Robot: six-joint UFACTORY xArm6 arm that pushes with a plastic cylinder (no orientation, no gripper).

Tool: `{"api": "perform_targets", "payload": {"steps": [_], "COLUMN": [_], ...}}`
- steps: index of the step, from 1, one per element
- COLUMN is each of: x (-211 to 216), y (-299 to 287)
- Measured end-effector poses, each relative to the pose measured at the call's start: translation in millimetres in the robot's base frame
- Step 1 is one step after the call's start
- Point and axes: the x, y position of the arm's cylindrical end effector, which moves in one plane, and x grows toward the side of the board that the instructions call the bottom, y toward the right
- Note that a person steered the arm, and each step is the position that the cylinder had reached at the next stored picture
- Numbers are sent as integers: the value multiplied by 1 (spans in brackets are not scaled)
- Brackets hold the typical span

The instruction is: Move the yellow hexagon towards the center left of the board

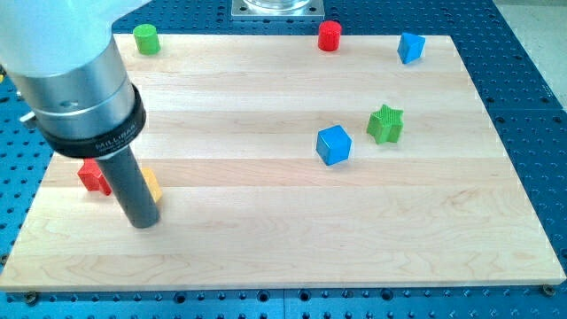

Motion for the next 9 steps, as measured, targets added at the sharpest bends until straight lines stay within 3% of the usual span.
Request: {"api": "perform_targets", "payload": {"steps": [2,4,6,7,9], "x": [-40,10,-77,-87,-108], "y": [0,6,-8,8,-54]}}
